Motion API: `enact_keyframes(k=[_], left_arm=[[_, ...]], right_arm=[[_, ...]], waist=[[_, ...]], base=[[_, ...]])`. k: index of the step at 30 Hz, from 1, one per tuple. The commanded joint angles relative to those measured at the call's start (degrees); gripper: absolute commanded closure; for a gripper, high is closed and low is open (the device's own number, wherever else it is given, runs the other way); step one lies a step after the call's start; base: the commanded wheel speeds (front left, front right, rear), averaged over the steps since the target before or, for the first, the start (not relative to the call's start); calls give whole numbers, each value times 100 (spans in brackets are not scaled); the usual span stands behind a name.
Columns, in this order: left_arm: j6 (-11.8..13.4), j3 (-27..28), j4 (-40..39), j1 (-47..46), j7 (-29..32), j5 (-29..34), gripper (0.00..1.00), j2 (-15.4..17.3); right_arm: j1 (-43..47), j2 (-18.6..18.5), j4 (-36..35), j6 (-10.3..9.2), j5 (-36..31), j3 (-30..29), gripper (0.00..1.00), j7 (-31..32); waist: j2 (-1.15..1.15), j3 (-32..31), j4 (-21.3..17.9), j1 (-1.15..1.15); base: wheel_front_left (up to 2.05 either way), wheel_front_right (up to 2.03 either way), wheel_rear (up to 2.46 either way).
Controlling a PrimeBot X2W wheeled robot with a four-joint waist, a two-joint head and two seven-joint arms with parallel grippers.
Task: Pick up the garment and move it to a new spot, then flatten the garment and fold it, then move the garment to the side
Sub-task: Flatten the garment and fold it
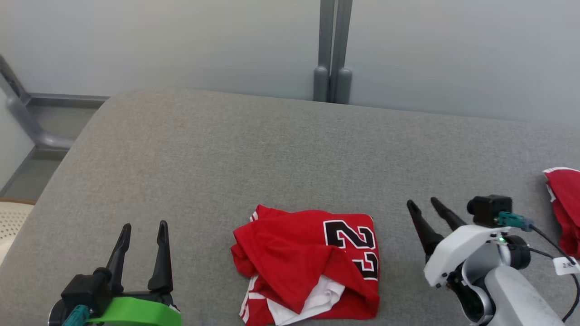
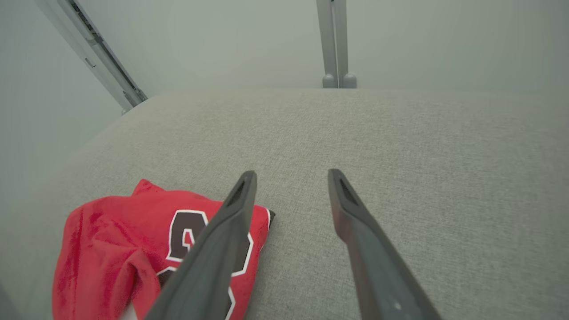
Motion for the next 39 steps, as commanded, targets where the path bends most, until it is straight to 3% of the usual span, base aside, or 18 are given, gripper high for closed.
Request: enact_keyframes(k=[1, 2, 9, 18, 25, 28, 34, 39], left_arm=[[-15, 10, 30, -63, -15, 58, 0, -28], [-29, 1, 49, -82, -14, 66, 0, -34], [-71, -13, 143, -175, -14, 94, 0, -18], [-109, 45, 215, -196, -15, 77, 0, -35], [-120, 100, 194, -191, -16, 110, 0, -57], [-127, 119, 174, -159, -15, 130, 0, -62], [-148, 189, 110, -90, -15, 167, 0, -95], [-147, 248, 43, -37, -15, 181, 0, -148]], right_arm=[[-128, 77, 138, 1, -26, 75, 91, 51], [-166, 142, 319, 0, 4, 137, 100, 159], [-341, 538, 1334, 0, 138, 616, 100, 365], [-256, 724, 1494, 0, 430, 1843, 100, 279], [-287, 717, 1396, 0, 815, 2837, 100, 166], [-427, 607, 1307, 0, 951, 3008, 100, -38], [-668, 328, 901, 0, 963, 2921, 100, -759], [-772, 9, 409, 0, 771, 2506, 100, -1264]], waist=[[0, 38, 221, 0], [0, 44, 312, 0], [0, 84, 860, 0], [0, 120, 1092, 0], [0, 113, 907, 0], [0, 105, 756, 0], [0, 68, 351, 0], [0, 33, -46, 0]], base=[[0, 0, 0], [0, 0, 0], [0, 0, 0], [0, 0, 0], [0, 0, 0], [0, 0, 0], [0, 0, 0], [0, 0, 0]])
